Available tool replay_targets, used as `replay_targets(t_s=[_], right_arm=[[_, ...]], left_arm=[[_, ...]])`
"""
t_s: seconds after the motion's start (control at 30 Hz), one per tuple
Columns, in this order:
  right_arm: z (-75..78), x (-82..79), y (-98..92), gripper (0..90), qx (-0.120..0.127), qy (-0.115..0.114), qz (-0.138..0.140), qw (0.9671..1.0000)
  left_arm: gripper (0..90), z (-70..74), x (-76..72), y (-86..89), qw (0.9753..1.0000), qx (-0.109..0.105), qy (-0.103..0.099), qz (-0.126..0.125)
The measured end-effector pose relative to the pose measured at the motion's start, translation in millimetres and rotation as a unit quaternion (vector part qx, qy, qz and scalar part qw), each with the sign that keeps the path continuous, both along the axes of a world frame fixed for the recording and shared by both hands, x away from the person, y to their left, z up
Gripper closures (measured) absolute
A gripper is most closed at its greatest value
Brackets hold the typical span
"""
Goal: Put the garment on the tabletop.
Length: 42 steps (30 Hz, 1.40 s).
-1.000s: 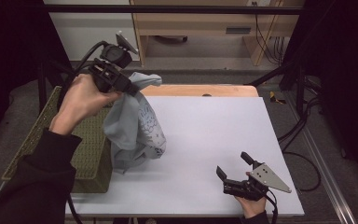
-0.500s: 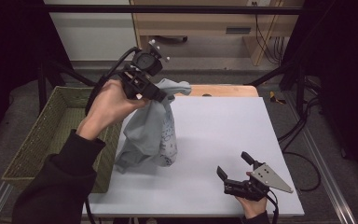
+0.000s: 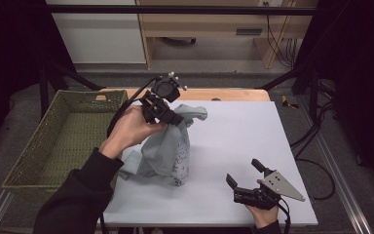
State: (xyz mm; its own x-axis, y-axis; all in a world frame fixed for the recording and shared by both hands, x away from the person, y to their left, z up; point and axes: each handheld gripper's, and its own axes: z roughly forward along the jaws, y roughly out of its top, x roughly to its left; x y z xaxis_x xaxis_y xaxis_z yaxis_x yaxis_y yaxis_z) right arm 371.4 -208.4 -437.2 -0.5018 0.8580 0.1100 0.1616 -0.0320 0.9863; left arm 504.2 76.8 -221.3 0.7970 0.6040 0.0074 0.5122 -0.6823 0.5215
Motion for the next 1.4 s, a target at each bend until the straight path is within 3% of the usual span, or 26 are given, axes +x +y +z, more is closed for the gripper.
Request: replay_targets(t_s=[0.3,0.57,0.73,0.77,0.8,0.83,0.97,1.27,1.4], right_arm=[[-1.9,1.6,-0.1,0.4,-0.01,-0.008,0.002,0.9999],[-2.5,1.9,-0.3,0.4,-0.009,-0.008,0.004,0.9999],[-3.0,2.0,-0.5,0.3,-0.012,-0.005,0.0,0.9999],[-2.0,0.4,0.4,0.4,0.0,0.004,0.003,1.0],[-2.8,1.7,-0.8,0.4,-0.01,-0.006,0.002,0.9999],[-1.9,0.5,0.3,0.4,0.0,0.004,0.003,1.0],[-3.4,2.4,-1.0,0.4,-0.013,-0.006,-0.001,0.9999],[-3.3,2.5,-0.3,0.4,0.0,-0.004,-0.001,1.0],[-3.7,2.6,-1.2,0.3,-0.007,0.001,0.002,1.0]], left_arm=[[79.4,-32.4,1.7,-9.0,0.9995,0.005,0.013,-0.028],[79.0,-56.3,3.8,-19.0,0.9992,-0.016,0.016,-0.034],[78.4,-74.1,5.4,-26.5,0.9989,-0.017,0.022,-0.037],[78.4,-78.1,5.8,-27.3,0.9989,-0.017,0.023,-0.038],[78.3,-82.6,6.2,-28.2,0.9988,-0.019,0.025,-0.038],[78.3,-87.2,6.4,-29.3,0.9987,-0.02,0.027,-0.039],[78.1,-102.3,6.5,-31.9,0.9983,-0.028,0.029,-0.042],[75.9,-123.4,7.0,-38.4,0.9976,-0.031,0.036,-0.051],[74.9,-133.5,6.8,-42.8,0.9973,-0.026,0.039,-0.056]])
